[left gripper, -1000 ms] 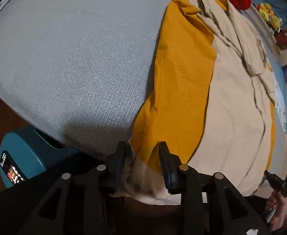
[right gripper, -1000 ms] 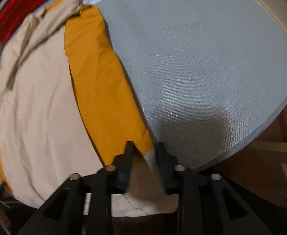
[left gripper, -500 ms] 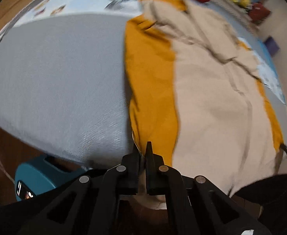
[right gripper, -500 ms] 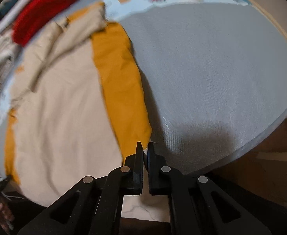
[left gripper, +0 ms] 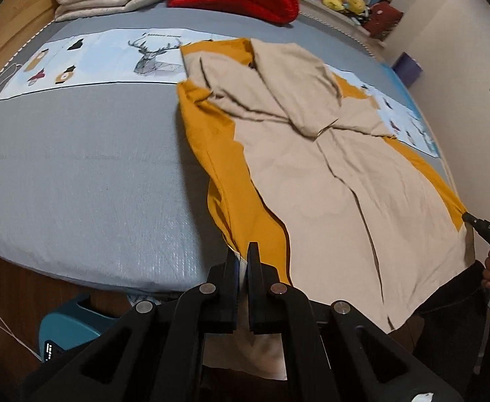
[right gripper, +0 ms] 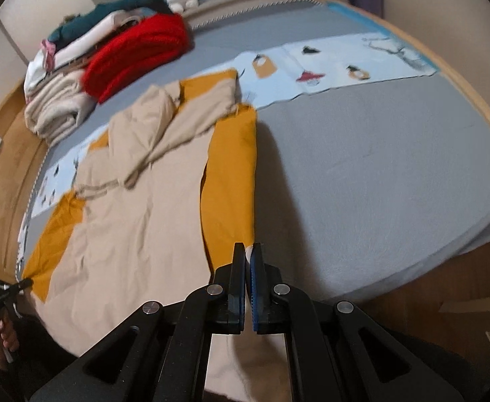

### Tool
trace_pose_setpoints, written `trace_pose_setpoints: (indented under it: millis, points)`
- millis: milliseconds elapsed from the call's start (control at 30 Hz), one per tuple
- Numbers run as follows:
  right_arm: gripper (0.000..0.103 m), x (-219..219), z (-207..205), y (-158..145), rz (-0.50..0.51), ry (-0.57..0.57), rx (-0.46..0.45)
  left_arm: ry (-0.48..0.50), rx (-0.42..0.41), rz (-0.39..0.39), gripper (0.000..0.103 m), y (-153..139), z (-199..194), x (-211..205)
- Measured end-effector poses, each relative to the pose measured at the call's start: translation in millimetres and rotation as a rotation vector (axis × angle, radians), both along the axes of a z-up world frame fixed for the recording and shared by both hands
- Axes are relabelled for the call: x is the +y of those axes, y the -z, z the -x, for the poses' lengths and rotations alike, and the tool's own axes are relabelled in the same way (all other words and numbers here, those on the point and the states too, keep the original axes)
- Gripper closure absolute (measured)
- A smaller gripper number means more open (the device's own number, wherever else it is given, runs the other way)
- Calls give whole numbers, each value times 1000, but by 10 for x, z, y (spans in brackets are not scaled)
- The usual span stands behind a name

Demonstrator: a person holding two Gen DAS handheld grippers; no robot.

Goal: Fold large clothes

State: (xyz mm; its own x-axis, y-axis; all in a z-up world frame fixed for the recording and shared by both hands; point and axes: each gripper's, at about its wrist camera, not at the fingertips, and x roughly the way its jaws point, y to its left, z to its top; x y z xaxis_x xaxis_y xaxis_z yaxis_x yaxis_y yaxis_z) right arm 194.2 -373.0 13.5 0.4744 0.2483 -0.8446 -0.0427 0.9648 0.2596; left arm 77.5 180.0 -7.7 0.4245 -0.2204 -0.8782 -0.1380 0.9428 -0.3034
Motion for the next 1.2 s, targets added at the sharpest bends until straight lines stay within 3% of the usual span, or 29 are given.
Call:
trace_pose_setpoints:
  millis: [200,367,533,667,800,1000,1067,1200]
  points:
    - [101,-155,420,-260,-19,8,-35,48,-6,68,101,-156,351,-28]
    - [101,-255,853,-526,-29,-5,-63,28,-18,116,101,-306,532,80]
    - [101,-267,817,-721,-30,-9,-119,-37,-26,156,101,-391,277,261]
    - [101,-188,383,-768,-10,-12,-156,-60,-56,143,101,-408,-205,404]
    - [101,-100,-418,-614,16,-3,-163,-76,-68,127,101,-258,-814,560]
    - [101,72,-1747,-62,61,12,-98,-124,1,132,100,301,-1840,855]
    - [101,130,-2100,151,65,11,-72,-153,40,164,100,547,-2021,926]
    - [101,301,-2524,655,95,-7,-20,-146,125,116,99,848,-2168,907]
